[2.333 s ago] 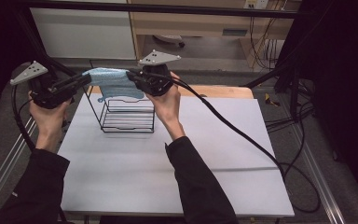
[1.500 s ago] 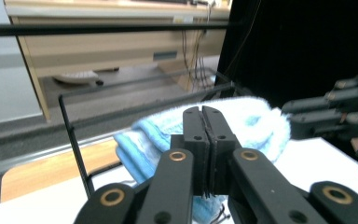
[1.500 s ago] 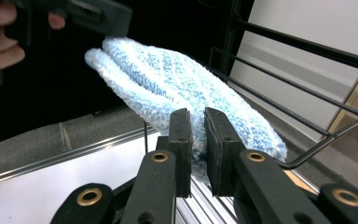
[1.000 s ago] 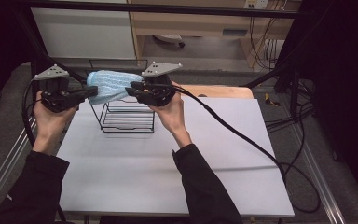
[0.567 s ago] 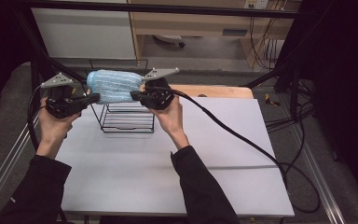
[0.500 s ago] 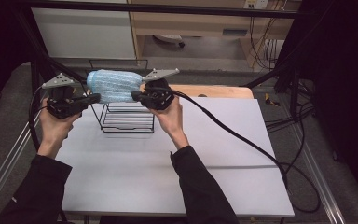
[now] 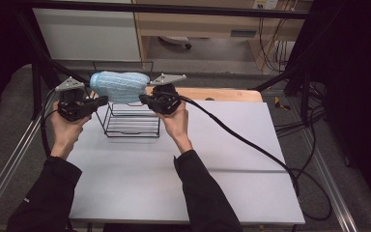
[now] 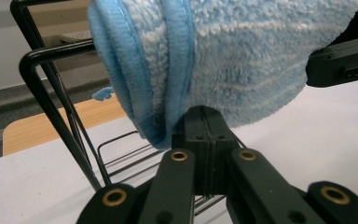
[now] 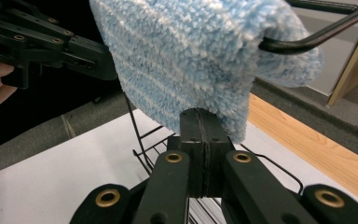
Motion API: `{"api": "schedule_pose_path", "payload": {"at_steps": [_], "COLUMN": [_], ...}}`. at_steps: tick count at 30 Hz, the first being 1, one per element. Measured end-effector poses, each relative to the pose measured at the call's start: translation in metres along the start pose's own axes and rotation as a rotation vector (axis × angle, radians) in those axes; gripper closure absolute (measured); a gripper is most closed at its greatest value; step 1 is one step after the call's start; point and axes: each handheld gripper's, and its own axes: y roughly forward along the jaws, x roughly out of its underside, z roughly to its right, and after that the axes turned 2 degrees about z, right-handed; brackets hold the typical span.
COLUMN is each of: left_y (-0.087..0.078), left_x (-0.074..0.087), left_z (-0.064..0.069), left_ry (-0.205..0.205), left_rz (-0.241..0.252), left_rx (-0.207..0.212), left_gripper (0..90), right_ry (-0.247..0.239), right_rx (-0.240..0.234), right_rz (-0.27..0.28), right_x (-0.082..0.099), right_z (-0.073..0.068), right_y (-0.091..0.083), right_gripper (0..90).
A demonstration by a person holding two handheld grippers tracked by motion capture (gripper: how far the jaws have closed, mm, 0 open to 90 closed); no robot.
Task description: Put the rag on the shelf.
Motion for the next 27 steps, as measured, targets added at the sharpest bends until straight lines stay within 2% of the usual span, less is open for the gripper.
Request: {"api": "schedule_pose_path", "payload": {"at_steps": [7,13,18,23,27], "left_y": [-0.016,-0.029,-0.036,-0.040,-0.045], "left_x": [-0.001,-0.009,-0.015,-0.017,-0.017], "left_z": [0.003,0.008,0.012,0.015,0.018], "left_ry": [0.005,0.008,0.016,0.018,0.026], "left_rz": [0.030,0.054,0.065,0.076,0.079], "left_rx": [0.026,0.034,0.041,0.053,0.054], "left_gripper": [86.6,83.0,78.1,69.2,59.3], "right_ry": [-0.029,-0.029,-0.030,-0.022,-0.034], "right_rx": [-0.033,-0.051,-0.054,-0.048,-0.042], "right_rz": [0.029,0.058,0.075,0.080,0.066], "right_x": [-0.004,-0.011,-0.016,-0.020,-0.020], "right_z": [-0.009,-0.012,-0.013,-0.014,-0.016], "right_y": [-0.013,-0.027,-0.037,-0.049,-0.060], "right_gripper": [87.8,81.1,69.7,57.8,49.3]}}
